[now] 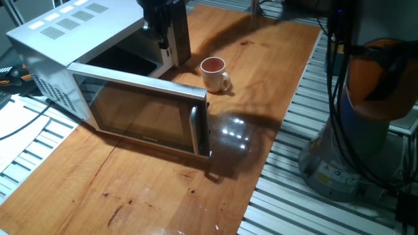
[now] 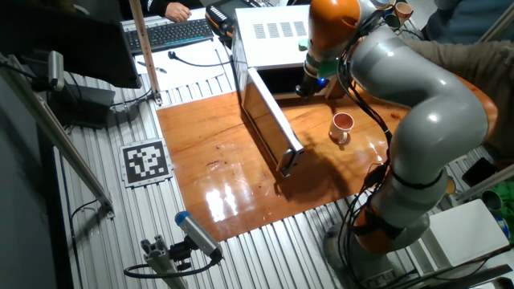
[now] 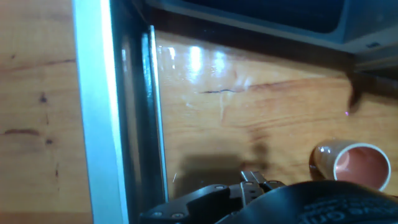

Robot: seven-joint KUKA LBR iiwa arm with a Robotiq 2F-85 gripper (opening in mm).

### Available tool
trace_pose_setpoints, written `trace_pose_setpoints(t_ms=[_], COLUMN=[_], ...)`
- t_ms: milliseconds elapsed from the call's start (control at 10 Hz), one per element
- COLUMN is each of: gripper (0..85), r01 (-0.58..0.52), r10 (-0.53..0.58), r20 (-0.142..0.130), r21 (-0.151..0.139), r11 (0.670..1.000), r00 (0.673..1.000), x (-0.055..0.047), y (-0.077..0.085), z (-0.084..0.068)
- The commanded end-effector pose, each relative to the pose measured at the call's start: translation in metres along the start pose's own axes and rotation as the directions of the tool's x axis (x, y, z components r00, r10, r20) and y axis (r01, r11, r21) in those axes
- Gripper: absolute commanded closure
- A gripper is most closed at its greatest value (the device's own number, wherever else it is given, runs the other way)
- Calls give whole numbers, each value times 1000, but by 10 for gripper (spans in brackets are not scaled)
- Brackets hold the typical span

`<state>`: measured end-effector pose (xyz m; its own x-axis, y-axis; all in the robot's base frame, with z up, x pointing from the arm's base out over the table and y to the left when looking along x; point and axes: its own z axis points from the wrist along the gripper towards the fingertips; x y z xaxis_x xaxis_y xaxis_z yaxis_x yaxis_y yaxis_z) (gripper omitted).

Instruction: Put the bowl into the microwave

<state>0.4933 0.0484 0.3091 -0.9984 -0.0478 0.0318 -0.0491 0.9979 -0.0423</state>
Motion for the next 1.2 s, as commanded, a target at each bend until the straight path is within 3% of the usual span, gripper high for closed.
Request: trace_pose_setpoints(t_ms=[0,200,300,400,500,600,700,800,900,1000,1100], gripper=[850,850,850,850,850,850,850,680,680,510,510], r01=[-21,-82,-125,-141,-148,-140,-134,-106,-95,-72,-54], r10=[21,82,126,141,147,139,136,111,98,74,55], r20=[1,-25,-24,8,21,12,-20,-39,-30,-18,-3], r21=[8,0,16,28,56,87,90,98,82,82,82], r11=[1000,997,992,990,987,986,987,989,992,994,995], r00=[1000,996,992,990,989,990,991,993,995,997,999], x=[0,0,0,0,0,0,0,1,2,3,5], y=[0,0,0,0,0,0,0,-11,-34,-56,-74], z=[0,0,0,0,0,0,0,0,1,4,8])
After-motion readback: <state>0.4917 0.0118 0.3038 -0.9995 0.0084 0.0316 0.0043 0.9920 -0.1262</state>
